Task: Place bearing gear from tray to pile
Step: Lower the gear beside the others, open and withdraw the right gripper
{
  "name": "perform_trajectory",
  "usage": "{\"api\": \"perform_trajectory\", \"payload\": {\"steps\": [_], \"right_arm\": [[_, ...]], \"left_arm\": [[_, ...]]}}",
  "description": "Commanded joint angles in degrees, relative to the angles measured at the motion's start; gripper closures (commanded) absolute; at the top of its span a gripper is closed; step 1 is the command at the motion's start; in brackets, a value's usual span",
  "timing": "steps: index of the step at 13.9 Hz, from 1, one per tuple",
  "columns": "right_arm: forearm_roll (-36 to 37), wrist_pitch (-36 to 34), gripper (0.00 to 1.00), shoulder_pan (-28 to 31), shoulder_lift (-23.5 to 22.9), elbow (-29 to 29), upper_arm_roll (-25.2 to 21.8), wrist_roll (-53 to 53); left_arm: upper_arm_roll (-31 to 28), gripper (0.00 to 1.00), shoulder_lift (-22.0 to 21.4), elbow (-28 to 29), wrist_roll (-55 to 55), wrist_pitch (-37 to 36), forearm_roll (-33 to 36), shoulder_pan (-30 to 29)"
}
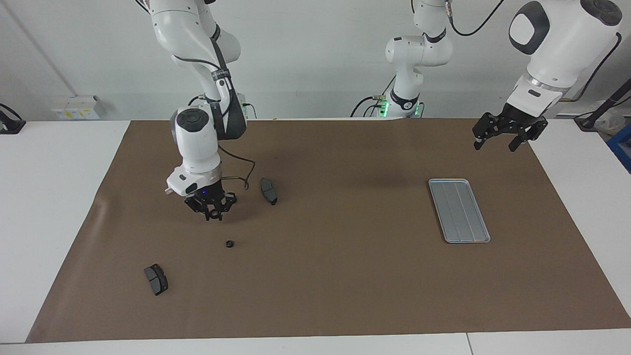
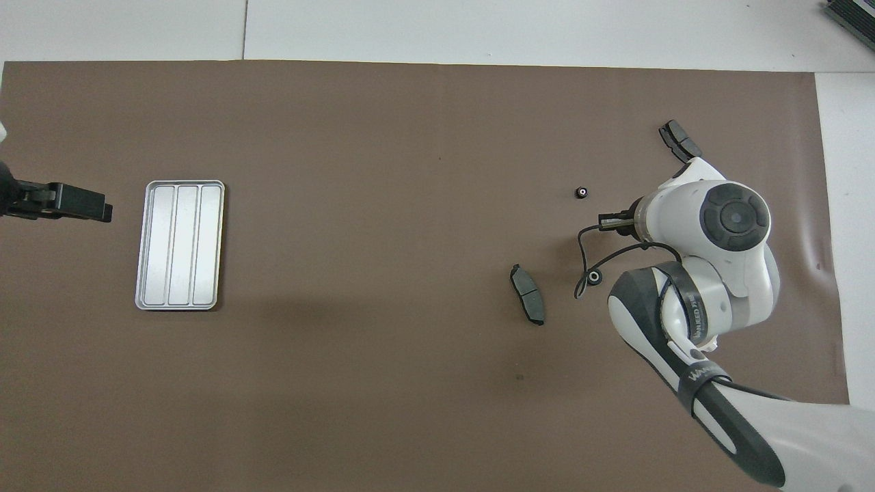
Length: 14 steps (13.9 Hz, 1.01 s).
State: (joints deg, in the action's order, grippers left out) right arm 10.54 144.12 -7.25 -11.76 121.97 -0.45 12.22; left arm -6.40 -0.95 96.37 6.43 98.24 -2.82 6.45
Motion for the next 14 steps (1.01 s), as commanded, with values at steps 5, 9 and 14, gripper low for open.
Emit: {"api": "perform_trajectory", "payload": {"steps": [5, 9, 14], "right_arm": [[-0.2, 3.3, 0.79, 4.3, 1.2, 5.6, 1.1, -4.3], [-0.2, 4.0, 0.06, 5.1, 0.5, 5.7, 1.0, -4.4], [-0.3, -0.7, 0.0, 5.0, 3.0, 2.9, 1.0, -4.1]], "left_arm": [[-0.1, 0.0, -0.7, 1.1, 0.2, 0.5, -0.9, -0.2], [-0.1, 0.0, -0.7, 1.1, 0.2, 0.5, -0.9, -0.2], [-0.1, 0.0, -0.7, 1.1, 0.2, 0.5, -0.9, -0.2]]}}
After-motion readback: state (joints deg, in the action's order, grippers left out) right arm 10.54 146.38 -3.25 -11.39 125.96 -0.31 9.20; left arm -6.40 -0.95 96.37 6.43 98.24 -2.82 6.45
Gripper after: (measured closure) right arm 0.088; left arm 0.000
